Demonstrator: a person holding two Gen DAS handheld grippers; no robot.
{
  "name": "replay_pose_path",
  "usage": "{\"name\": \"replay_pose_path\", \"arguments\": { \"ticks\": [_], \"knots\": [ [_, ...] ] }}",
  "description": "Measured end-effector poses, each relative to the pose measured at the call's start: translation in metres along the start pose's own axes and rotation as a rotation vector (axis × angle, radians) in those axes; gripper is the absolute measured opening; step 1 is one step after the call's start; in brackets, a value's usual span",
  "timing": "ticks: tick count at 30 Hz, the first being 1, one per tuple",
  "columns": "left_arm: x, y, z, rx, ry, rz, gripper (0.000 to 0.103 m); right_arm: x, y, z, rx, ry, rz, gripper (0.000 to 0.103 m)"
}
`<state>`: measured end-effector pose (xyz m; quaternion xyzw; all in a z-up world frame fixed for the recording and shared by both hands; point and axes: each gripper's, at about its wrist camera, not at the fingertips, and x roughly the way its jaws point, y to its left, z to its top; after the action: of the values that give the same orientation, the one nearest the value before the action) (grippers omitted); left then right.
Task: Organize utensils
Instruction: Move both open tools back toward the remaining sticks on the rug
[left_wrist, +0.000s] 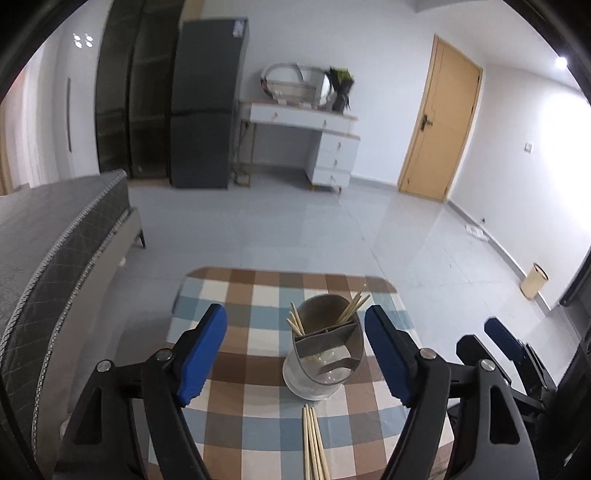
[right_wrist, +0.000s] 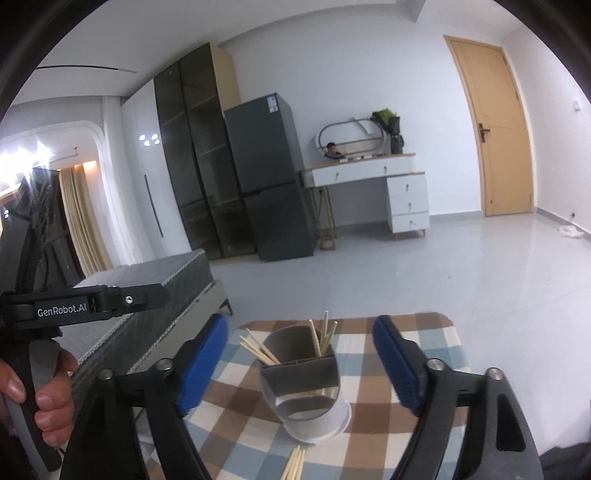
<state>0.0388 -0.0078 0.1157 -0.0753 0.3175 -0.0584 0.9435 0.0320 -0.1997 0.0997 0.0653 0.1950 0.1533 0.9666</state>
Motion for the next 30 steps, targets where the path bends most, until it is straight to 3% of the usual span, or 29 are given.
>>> {"name": "replay_pose_path", "arguments": {
  "ticks": [6,16,30],
  "knots": [
    [-0.027,0.0,-0.019,0.015,-0.066,0.055,0.088,-0.026,0.008,-0.006,0.007,-0.014,-0.009,0.085],
    [-0.039,0.01,-0.058,0.017,-0.105,0.072,0.089,-0.066,0.02,-0.04,0.001,-0.063,-0.02,0.102],
    [-0.001,0.016,-0.111,0.019,-0.042,0.108,0.092,-0.057,0.016,-0.099,-0.008,0.063,-0.015,0.103]
  ]
}}
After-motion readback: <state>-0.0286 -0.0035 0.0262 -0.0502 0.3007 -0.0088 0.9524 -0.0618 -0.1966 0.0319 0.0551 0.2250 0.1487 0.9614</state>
